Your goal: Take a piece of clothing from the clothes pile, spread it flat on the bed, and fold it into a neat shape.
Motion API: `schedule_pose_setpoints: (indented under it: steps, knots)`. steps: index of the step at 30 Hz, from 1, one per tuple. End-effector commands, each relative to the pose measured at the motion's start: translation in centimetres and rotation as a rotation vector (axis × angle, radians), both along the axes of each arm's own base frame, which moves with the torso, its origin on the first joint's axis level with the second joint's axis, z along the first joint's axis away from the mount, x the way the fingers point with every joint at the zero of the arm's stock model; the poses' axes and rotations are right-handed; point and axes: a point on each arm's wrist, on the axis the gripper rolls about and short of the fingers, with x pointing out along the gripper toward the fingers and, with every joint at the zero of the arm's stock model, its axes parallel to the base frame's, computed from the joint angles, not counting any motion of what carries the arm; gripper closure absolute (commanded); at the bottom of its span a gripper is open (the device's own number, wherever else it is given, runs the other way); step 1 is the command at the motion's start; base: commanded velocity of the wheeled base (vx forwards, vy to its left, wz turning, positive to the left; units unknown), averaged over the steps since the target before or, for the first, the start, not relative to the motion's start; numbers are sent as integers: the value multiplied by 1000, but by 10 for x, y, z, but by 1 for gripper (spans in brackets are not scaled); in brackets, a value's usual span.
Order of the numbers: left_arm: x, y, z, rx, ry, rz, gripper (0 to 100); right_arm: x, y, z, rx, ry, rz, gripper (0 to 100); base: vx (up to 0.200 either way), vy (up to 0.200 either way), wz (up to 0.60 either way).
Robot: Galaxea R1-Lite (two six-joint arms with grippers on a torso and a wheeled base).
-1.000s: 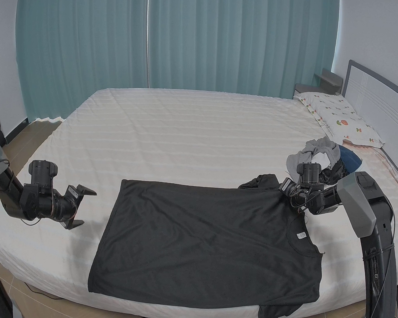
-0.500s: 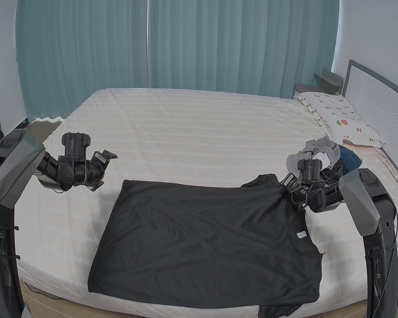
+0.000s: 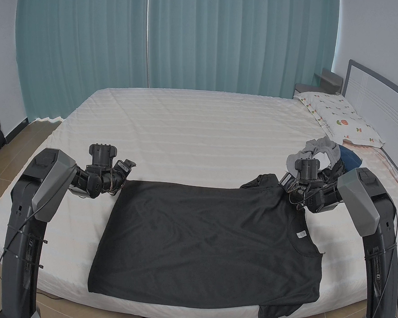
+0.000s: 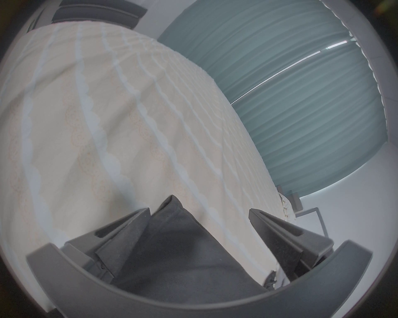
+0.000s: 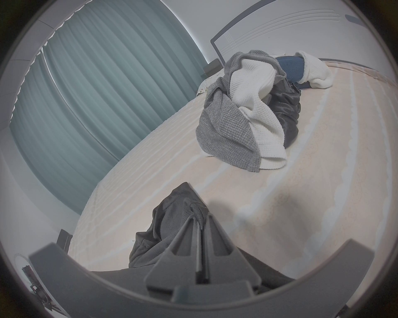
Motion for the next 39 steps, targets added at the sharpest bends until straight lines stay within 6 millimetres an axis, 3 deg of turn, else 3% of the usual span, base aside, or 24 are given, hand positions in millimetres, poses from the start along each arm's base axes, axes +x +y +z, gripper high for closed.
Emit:
schedule_pose_setpoints:
  steps: [1, 11, 12, 25, 39]
  knots:
    - [1, -6, -18, 27, 22, 5, 0, -1, 4, 2, 1, -5, 8, 100, 0, 0, 0]
    - [1, -7, -17, 32, 12, 11, 0, 1, 5, 3, 12, -13, 7, 100, 0, 0, 0]
    - [1, -8, -18, 32, 12, 9, 100, 1, 5, 5, 19, -21, 3, 100, 0, 0, 0]
    - [4, -2, -9, 46, -52, 88, 100, 5, 4, 9, 31, -86, 0, 100, 0, 0, 0]
    - [10, 15, -5, 22, -147, 166, 100, 33, 8, 8, 13, -260, -36, 100, 0, 0, 0]
